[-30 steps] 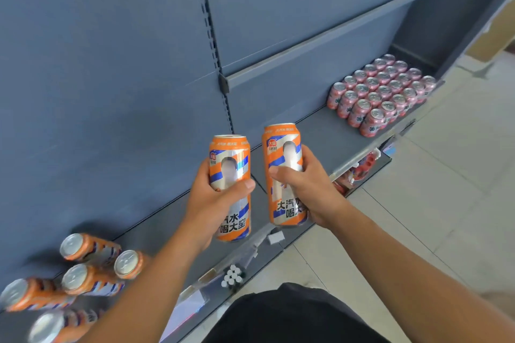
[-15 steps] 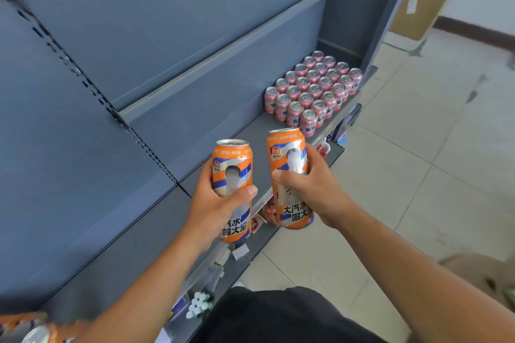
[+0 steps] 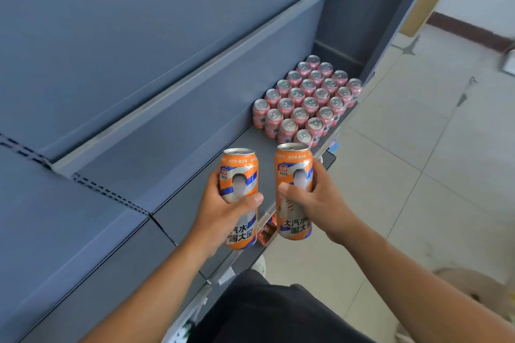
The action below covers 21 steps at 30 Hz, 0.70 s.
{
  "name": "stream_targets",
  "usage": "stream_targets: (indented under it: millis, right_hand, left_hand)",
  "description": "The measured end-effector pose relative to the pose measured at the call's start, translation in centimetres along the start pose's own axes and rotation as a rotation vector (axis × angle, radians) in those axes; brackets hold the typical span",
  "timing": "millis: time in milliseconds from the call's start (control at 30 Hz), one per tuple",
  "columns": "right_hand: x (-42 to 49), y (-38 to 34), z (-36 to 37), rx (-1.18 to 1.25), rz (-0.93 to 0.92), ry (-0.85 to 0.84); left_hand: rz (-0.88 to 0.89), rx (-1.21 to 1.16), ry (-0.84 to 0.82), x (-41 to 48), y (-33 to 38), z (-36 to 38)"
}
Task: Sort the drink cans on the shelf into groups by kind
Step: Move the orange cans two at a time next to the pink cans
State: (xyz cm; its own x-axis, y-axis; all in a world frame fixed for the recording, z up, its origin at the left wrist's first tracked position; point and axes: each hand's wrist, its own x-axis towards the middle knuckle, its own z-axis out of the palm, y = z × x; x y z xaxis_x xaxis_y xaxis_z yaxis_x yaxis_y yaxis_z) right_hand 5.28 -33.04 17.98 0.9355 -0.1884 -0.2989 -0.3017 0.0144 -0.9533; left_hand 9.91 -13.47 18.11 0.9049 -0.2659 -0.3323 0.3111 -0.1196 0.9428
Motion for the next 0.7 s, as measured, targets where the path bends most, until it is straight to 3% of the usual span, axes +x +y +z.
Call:
stream_targets:
  millis: [333, 700]
  right_hand:
    - [10.7, -2.4, -1.5, -0.016, 0.089, 0.011]
    - [24.8, -2.9, -4.4, -0.156, 0.099, -0.235]
  left_hand:
    - [-0.086, -0.079, 0.058, 9.9, 1.7, 1.2]
    - [-0.156, -0.113, 0.318, 19.4, 1.7, 5.1]
